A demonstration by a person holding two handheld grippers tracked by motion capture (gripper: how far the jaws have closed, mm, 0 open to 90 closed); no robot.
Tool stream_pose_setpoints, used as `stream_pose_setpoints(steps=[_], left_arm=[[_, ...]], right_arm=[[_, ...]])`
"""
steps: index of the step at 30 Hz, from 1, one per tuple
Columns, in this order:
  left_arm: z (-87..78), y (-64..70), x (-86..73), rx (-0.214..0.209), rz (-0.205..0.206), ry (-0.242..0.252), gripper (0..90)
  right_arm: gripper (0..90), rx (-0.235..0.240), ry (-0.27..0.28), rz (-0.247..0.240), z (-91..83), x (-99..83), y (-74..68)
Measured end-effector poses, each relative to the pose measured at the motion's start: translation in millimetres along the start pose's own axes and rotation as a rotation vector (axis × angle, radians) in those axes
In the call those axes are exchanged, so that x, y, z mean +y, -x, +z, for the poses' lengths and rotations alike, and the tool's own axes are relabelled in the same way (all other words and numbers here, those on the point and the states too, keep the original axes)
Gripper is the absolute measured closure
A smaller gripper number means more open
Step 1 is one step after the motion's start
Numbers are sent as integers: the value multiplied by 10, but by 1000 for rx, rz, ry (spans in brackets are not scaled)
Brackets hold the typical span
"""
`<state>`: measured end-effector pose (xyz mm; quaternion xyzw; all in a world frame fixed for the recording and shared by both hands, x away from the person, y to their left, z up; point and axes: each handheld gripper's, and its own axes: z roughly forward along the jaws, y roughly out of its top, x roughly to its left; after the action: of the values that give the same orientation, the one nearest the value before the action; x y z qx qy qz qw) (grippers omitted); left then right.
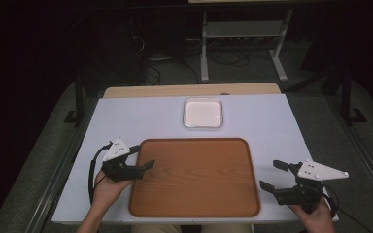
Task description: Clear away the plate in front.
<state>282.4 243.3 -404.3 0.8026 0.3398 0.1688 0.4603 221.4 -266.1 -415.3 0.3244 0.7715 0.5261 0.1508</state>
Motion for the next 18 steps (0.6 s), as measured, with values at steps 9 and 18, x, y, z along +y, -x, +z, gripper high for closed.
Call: stream_pose_setpoints(steps=[9,18], left_arm=[[122,3,127,-13,4,-17,244],[244,17,252,-25,15,-28,245]], right_arm=[[132,3,8,6,-14,-5,19],[132,2,18,14,-28,-3,29]])
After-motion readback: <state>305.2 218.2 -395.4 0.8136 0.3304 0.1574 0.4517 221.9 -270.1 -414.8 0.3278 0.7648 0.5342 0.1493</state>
